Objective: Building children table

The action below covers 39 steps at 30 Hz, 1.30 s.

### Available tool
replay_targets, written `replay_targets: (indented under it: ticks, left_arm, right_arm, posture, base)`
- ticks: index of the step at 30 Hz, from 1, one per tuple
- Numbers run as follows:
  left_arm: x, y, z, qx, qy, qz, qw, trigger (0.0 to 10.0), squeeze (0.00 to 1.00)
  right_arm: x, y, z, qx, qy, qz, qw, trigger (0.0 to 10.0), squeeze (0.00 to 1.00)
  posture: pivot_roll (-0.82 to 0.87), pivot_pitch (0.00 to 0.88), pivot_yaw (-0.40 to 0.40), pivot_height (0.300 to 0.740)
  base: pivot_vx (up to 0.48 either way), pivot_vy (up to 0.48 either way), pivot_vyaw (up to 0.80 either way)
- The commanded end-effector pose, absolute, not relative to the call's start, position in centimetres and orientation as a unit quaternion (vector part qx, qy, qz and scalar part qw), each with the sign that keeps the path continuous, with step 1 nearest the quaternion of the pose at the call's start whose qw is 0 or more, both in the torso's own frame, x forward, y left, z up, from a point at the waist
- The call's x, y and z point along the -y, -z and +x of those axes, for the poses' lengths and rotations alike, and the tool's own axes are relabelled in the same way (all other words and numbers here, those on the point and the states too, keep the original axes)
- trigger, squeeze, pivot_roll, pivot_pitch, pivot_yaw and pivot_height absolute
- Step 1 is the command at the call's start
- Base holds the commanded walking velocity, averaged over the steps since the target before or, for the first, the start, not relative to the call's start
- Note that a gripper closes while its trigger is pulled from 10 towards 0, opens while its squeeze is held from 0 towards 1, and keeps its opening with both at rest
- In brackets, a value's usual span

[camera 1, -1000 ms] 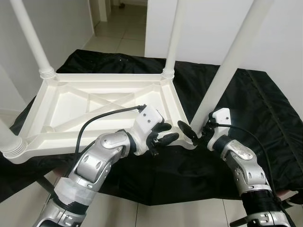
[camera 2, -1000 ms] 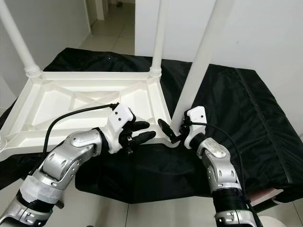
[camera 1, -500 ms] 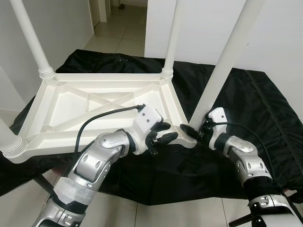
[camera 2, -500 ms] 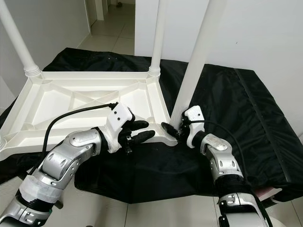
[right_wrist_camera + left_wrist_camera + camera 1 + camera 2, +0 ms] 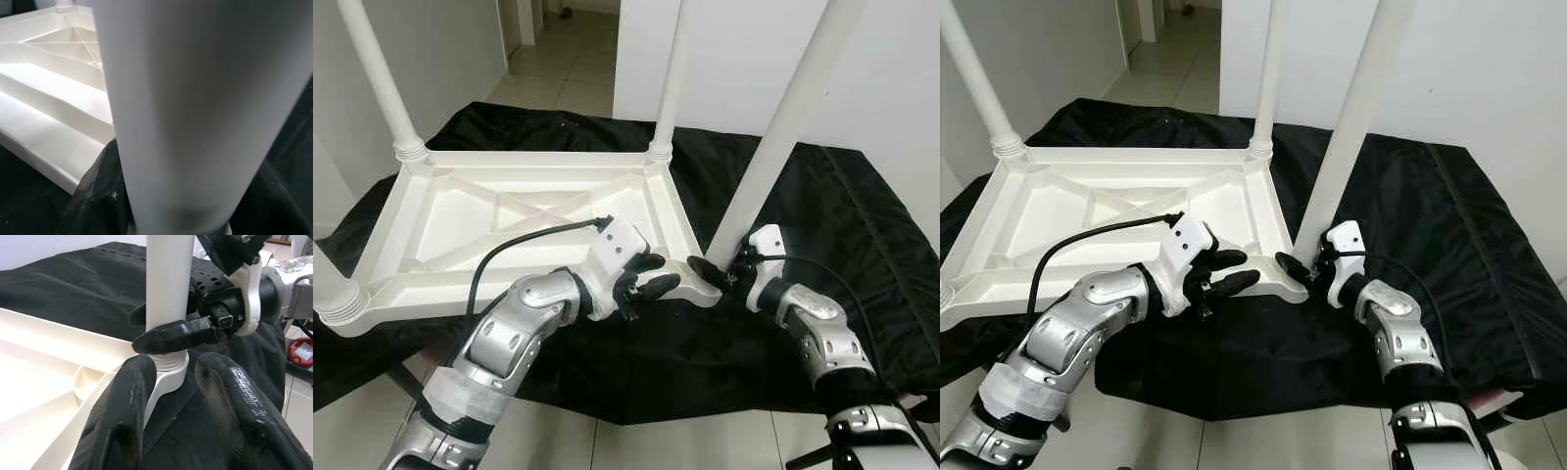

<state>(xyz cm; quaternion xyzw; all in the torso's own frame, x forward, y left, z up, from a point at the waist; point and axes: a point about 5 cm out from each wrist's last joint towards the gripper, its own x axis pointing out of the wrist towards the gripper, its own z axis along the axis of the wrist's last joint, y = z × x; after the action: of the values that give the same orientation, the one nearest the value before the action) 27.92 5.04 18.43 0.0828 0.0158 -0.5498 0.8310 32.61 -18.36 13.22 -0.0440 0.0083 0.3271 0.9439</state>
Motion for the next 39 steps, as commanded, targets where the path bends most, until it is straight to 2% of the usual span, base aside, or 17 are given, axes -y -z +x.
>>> replay_targets:
  ticks: [1,8,12,14,18,19,20,22,23,25,39]
  left_arm:
    - [-5.2,-18.6,27.8,-0.012,0.549,0.087,0.831,10.0,0.00]
    - [-5.1,-18.4,27.6,-0.013,0.554,0.088,0.828,10.0,0.00]
    - [-5.0,-18.3,27.6,-0.014,0.555,0.089,0.827,10.0,0.00]
    - [-5.1,-18.4,27.5,-0.015,0.556,0.088,0.826,10.0,0.00]
    - [-5.1,-18.4,27.5,-0.015,0.557,0.089,0.826,10.0,0.00]
    - [-5.2,-18.3,27.4,-0.016,0.557,0.090,0.825,10.0,0.00]
    - [-5.2,-18.3,27.4,-0.016,0.557,0.090,0.825,10.0,0.00]
    - [-5.2,-18.3,27.3,-0.018,0.559,0.091,0.824,10.0,0.00]
    - [-5.2,-18.3,27.3,-0.018,0.559,0.091,0.824,10.0,0.00]
    - [-5.2,-18.3,27.3,-0.018,0.559,0.091,0.824,10.0,0.00]
    - [-5.0,-18.3,27.2,-0.018,0.562,0.088,0.822,10.0,0.00]
  right_arm:
    - [18.0,-12.7,32.4,-0.020,-0.332,-0.044,0.942,10.0,0.00]
    - [17.3,-12.5,31.6,-0.008,-0.238,-0.042,0.970,10.0,0.00]
    - [17.2,-12.6,31.4,-0.004,-0.220,-0.038,0.975,10.0,0.00]
    - [15.8,-12.5,30.1,0.001,-0.185,-0.022,0.983,10.0,0.00]
    - [15.5,-12.4,29.9,-0.002,-0.160,-0.012,0.987,10.0,0.00]
    - [15.4,-12.3,29.8,-0.001,-0.120,-0.003,0.993,10.0,0.00]
    - [15.4,-12.3,29.8,-0.001,-0.120,-0.003,0.993,10.0,0.00]
    - [15.3,-12.1,29.4,-0.002,0.007,0.025,1.000,10.0,0.00]
    - [15.3,-12.1,29.4,-0.002,0.007,0.025,1.000,10.0,0.00]
    - [14.4,-11.9,28.9,0.000,0.082,0.050,0.995,10.0,0.00]
    - [11.5,-13.9,28.2,0.054,0.012,0.078,0.995,10.0,0.00]
  posture:
    - [0.06,0.000,-0.066,0.740]
    - [0.05,0.000,-0.065,0.740]
    - [0.05,0.000,-0.066,0.740]
    - [0.05,0.000,-0.062,0.740]
    - [0.05,0.000,-0.060,0.740]
    - [0.05,0.000,-0.059,0.740]
    - [0.05,0.000,-0.059,0.740]
    - [0.06,0.000,-0.063,0.740]
    - [0.06,0.000,-0.063,0.740]
    - [0.06,0.000,-0.065,0.740]
    - [0.05,0.000,-0.052,0.740]
  base:
    - [0.000,0.000,0.00]
    - [0.000,0.000,0.00]
    - [0.000,0.000,0.00]
    - [0.000,0.000,0.00]
    - [0.000,0.000,0.00]
    - [0.000,0.000,0.00]
    - [0.000,0.000,0.00]
    - [0.000,0.000,0.00]
    - [0.000,0.000,0.00]
    - [0.000,0.000,0.00]
    - [0.000,0.000,0.00]
